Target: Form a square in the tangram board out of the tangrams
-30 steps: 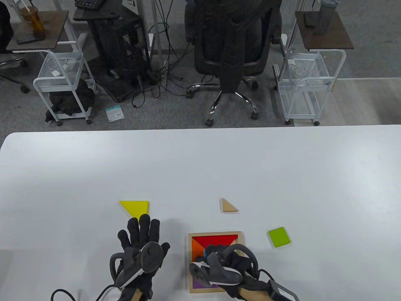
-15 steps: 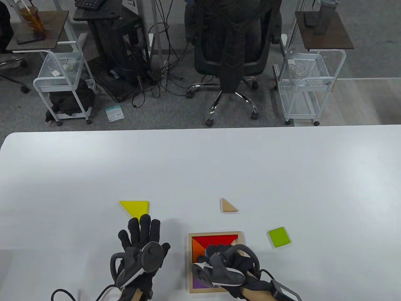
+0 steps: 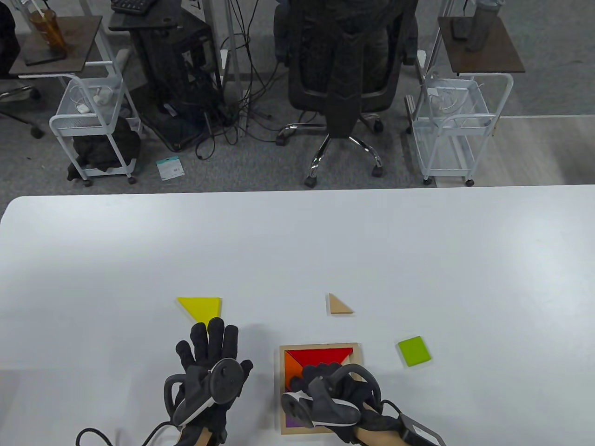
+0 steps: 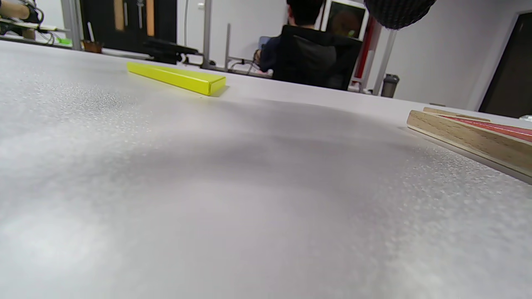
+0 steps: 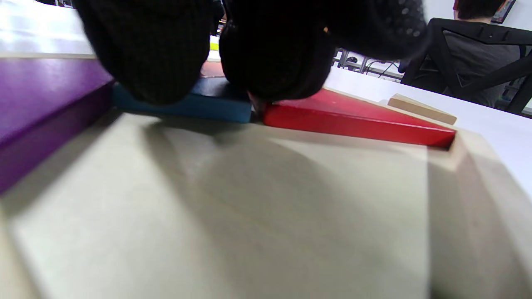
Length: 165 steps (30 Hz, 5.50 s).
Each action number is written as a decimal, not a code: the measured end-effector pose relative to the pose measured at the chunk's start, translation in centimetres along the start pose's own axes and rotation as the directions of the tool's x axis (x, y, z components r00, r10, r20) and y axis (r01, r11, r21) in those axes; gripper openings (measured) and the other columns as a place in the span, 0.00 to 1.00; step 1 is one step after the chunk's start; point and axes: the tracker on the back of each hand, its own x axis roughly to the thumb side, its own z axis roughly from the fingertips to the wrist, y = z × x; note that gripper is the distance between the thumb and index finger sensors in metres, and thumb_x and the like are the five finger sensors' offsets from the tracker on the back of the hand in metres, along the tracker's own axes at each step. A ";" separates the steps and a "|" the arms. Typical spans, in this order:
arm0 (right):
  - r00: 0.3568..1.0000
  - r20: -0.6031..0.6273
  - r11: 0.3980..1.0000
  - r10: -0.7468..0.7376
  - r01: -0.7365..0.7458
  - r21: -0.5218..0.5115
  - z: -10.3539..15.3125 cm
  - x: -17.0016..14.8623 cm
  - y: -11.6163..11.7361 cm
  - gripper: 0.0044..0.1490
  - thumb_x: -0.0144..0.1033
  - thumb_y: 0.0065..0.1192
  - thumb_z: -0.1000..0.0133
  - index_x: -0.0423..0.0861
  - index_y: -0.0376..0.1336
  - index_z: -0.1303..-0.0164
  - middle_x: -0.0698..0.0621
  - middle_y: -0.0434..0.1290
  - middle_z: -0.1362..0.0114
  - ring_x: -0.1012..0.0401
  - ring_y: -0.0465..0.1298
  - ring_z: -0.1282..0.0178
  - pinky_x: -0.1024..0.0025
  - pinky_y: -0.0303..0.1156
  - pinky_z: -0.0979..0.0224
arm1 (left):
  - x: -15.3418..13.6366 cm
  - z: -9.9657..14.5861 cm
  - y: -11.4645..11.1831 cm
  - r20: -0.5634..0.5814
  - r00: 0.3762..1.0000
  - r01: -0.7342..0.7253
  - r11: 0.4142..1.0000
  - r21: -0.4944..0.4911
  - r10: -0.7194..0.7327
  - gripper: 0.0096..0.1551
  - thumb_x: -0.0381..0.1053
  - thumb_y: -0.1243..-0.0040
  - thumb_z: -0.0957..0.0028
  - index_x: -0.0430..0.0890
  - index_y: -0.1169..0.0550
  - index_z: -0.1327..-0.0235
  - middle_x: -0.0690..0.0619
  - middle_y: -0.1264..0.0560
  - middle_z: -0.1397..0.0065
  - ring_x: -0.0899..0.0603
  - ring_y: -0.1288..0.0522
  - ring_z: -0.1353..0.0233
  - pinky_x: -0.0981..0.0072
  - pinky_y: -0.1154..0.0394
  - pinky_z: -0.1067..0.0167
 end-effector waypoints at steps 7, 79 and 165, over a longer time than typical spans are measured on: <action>0.988 -0.154 0.998 -0.012 0.003 -0.060 1.4 -4.2 -1.7 0.45 0.51 0.67 0.61 0.69 0.53 0.32 0.52 0.57 0.22 0.55 0.69 0.29 0.59 0.71 0.32 | -0.2 0.1 0.1 -0.009 1.000 -0.003 1.000 0.005 0.003 0.44 0.62 0.57 0.37 0.43 0.55 0.17 0.35 0.66 0.16 0.22 0.66 0.21 0.22 0.66 0.34; 0.878 -0.469 0.975 -0.095 0.176 0.133 1.9 -1.3 1.3 0.50 0.62 0.61 0.61 0.38 0.65 0.38 0.40 0.76 0.43 0.51 0.81 0.54 0.64 0.79 0.56 | 0.2 0.3 0.4 0.004 1.000 0.000 1.000 -0.001 0.000 0.44 0.63 0.58 0.37 0.44 0.56 0.16 0.37 0.68 0.16 0.24 0.70 0.21 0.23 0.69 0.34; 0.666 -0.722 0.951 -0.187 0.308 0.038 8.2 -14.9 3.7 0.58 0.69 0.42 0.60 0.67 0.23 0.28 0.55 0.15 0.21 0.52 0.21 0.18 0.49 0.34 0.12 | -5.7 -16.9 1.3 -0.653 0.736 -0.350 0.724 -0.594 -0.180 0.54 0.56 0.37 0.43 0.55 0.62 0.26 0.19 0.49 0.28 0.41 0.18 0.48 0.78 0.11 0.52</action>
